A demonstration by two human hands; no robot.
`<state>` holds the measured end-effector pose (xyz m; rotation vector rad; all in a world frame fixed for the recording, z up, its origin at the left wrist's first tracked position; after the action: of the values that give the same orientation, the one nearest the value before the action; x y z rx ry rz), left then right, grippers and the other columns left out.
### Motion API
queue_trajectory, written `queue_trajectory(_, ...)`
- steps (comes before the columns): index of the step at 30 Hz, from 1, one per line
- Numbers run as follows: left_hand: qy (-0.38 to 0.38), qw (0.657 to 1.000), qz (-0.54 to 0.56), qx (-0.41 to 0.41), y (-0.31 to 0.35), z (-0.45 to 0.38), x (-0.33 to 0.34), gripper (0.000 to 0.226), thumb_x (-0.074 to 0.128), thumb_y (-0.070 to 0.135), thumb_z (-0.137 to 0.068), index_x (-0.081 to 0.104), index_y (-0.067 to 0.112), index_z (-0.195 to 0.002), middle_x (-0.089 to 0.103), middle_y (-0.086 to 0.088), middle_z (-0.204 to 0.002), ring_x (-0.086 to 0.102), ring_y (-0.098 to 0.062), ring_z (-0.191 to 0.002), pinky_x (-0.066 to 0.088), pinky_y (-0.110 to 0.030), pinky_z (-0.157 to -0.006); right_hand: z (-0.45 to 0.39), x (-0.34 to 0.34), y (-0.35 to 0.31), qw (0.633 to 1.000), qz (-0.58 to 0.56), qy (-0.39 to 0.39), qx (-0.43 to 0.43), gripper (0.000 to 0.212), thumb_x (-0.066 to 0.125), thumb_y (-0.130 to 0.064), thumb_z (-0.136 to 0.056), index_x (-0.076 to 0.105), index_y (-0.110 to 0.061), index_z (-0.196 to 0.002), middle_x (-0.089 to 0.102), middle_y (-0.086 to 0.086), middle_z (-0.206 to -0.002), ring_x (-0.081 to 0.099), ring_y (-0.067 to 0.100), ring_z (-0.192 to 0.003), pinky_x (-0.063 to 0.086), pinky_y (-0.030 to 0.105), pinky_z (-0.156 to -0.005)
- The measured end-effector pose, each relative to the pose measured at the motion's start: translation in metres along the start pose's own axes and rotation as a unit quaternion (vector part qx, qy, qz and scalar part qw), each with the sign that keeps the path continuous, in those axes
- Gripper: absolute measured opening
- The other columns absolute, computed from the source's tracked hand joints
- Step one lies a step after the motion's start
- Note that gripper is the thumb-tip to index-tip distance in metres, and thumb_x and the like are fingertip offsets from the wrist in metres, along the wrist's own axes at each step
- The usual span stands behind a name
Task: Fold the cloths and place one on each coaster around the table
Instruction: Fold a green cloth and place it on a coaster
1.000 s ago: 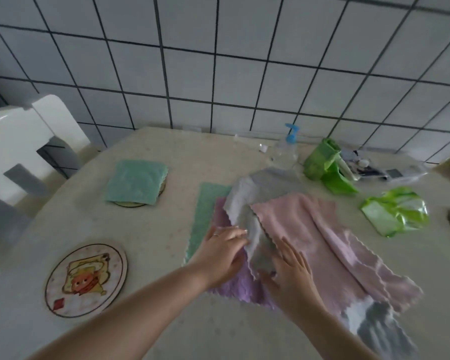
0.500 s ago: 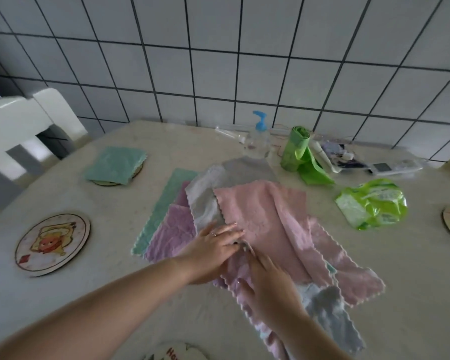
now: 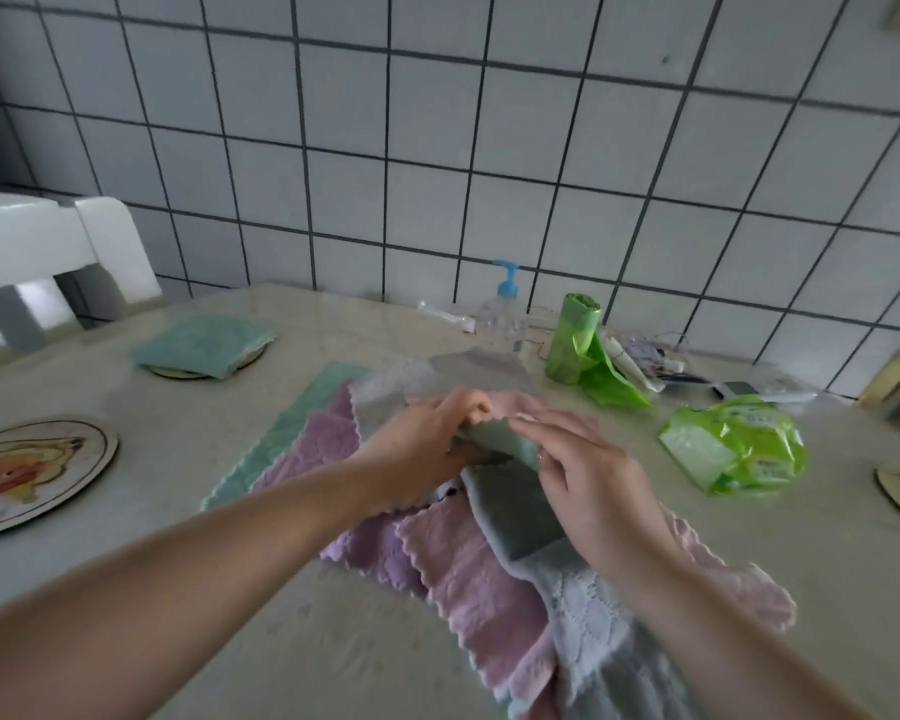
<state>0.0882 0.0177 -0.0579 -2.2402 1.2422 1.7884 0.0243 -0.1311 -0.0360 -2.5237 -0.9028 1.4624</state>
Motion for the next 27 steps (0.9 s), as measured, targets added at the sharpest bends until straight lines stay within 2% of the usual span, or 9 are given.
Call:
queue_trajectory(2,0.029,1.0,0.004,0.007,0.012,0.003,-0.014,0.033,0.059,0.017,-0.088,0.052,0.02,-0.119,0.06,-0.002,-0.115,0.056,-0.02,-0.101,0.047,-0.031,-0.084,0.002,-0.017,-0.012,0.999,0.016,0.027,-0.017,0.044,0.055,0.003,-0.084,0.064,-0.024,-0.117,0.051,-0.026,-0.115,0.043,-0.011,-0.106,0.026,-0.005,-0.087)
queue_trajectory(5,0.095,0.993,-0.017,0.061,0.038,0.02,-0.043,0.016,0.057,0.015,-0.087,0.061,0.013,-0.102,0.059,-0.004,-0.104,0.058,-0.023,-0.091,0.048,-0.035,-0.077,0.011,-0.046,-0.032,0.997,0.032,0.063,-0.032,0.044,0.052,0.002,-0.085,0.064,-0.026,-0.117,0.054,-0.023,-0.115,0.049,-0.006,-0.104,0.029,-0.004,-0.086)
queue_trajectory(7,0.139,0.987,-0.025,0.071,0.054,0.039,-0.065,0.011,0.054,0.018,-0.088,0.059,0.013,-0.098,0.058,-0.003,-0.1,0.058,-0.024,-0.085,0.047,-0.033,-0.07,0.019,-0.068,-0.051,0.993,0.046,0.094,-0.047,0.043,0.051,0.002,-0.085,0.066,-0.025,-0.115,0.059,-0.016,-0.118,0.056,0.0,-0.103,0.036,0.006,-0.091)
queue_trajectory(9,0.178,0.98,-0.036,0.078,0.07,0.059,-0.087,0.015,0.051,0.022,-0.089,0.058,0.015,-0.1,0.06,-0.003,-0.101,0.058,-0.026,-0.087,0.046,-0.033,-0.072,0.029,-0.091,-0.074,0.988,0.048,0.129,-0.075,0.04,0.052,0.003,-0.084,0.068,-0.022,-0.112,0.063,-0.01,-0.115,0.058,0.004,-0.102,0.041,0.015,-0.092)
queue_trajectory(11,0.208,0.972,-0.062,0.094,0.086,0.078,-0.112,0.019,0.049,0.028,-0.089,0.058,0.015,-0.101,0.064,-0.003,-0.1,0.059,-0.028,-0.089,0.047,-0.035,-0.074,0.039,-0.112,-0.097,0.981,0.048,0.156,-0.102,0.04,0.053,0.006,-0.082,0.069,-0.02,-0.109,0.064,-0.009,-0.11,0.057,0.003,-0.098,0.04,0.014,-0.089)
queue_trajectory(15,0.254,0.958,-0.071,0.115,0.11,0.11,-0.16,0.024,0.053,0.044,-0.088,0.059,0.02,-0.092,0.062,0.004,-0.087,0.058,-0.022,-0.079,0.046,-0.031,-0.065,0.052,-0.15,-0.132,0.969,0.06,0.198,-0.138,0.039,0.055,0.007,-0.081,0.07,-0.019,-0.106,0.063,-0.013,-0.104,0.058,0.001,-0.092,0.043,0.014,-0.085)
queue_trajectory(21,0.179,0.966,-0.131,0.135,0.127,0.135,-0.206,0.016,0.059,0.036,-0.087,0.061,0.02,-0.088,0.042,0.015,-0.073,0.042,-0.011,-0.074,0.036,-0.027,-0.066,0.056,-0.18,-0.165,0.959,0.033,0.23,-0.16,0.036,0.056,0.012,-0.079,0.071,-0.012,-0.102,0.061,-0.012,-0.096,0.053,-0.005,-0.092,0.033,-0.001,-0.087)
queue_trajectory(24,0.14,0.976,-0.145,0.086,0.111,0.145,-0.217,0.015,0.057,0.033,-0.089,0.062,0.019,-0.089,0.052,0.01,-0.081,0.049,-0.014,-0.079,0.042,-0.031,-0.071,0.054,-0.179,-0.165,0.965,0.02,0.224,-0.133,0.036,0.056,0.01,-0.081,0.071,-0.015,-0.101,0.061,-0.014,-0.095,0.051,-0.006,-0.093,0.032,-0.003,-0.084)
queue_trajectory(27,0.126,0.989,-0.076,0.027,0.089,0.156,-0.222,0.009,0.054,0.025,-0.09,0.06,0.019,-0.088,0.061,0.005,-0.082,0.056,-0.012,-0.074,0.046,-0.029,-0.068,0.049,-0.169,-0.155,0.974,0.011,0.209,-0.089,0.035,0.056,0.004,-0.083,0.07,-0.021,-0.102,0.06,-0.016,-0.094,0.056,-0.003,-0.088,0.037,0.003,-0.083)
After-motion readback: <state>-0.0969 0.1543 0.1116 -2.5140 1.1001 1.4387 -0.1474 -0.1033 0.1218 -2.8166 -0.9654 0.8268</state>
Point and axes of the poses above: each hand's wrist, its own z-axis away from the middle knuckle, its own x-axis out of the palm, y = z × x, the point moved 5 cm from there along -z, towards the middle knuckle
